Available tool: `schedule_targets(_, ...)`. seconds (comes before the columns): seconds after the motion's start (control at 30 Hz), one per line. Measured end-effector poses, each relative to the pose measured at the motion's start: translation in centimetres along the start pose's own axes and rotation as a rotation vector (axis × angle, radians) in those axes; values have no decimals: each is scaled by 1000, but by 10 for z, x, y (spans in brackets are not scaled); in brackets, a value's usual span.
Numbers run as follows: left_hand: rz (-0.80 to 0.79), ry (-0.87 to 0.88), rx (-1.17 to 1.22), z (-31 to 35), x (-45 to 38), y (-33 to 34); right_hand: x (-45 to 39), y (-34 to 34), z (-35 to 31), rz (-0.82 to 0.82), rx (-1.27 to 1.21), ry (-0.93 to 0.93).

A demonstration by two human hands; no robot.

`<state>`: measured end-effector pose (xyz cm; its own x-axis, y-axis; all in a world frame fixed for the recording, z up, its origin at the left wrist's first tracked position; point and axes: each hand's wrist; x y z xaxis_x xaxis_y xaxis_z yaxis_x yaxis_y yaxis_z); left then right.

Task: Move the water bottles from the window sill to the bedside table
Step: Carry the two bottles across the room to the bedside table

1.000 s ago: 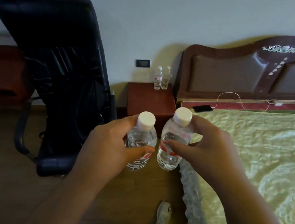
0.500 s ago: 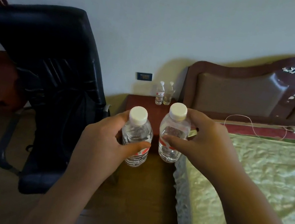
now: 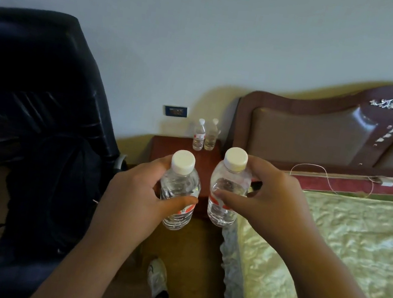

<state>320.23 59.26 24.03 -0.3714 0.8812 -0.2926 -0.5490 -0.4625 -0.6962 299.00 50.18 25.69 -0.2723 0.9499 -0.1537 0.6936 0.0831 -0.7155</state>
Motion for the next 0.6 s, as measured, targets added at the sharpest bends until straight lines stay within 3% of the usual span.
schedule_targets(0.6, -119, 33, 17, -99, -210, 45, -173, 85, -2, 41, -34, 154)
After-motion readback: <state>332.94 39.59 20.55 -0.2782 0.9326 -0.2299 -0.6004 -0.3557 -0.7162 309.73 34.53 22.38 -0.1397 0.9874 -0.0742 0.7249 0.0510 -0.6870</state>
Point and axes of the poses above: each hand's wrist, its own x-axis away from the middle knuckle, its own y-axis out of the palm, z = x × y, and after that the axes turned 9 degrees about z, right-handed
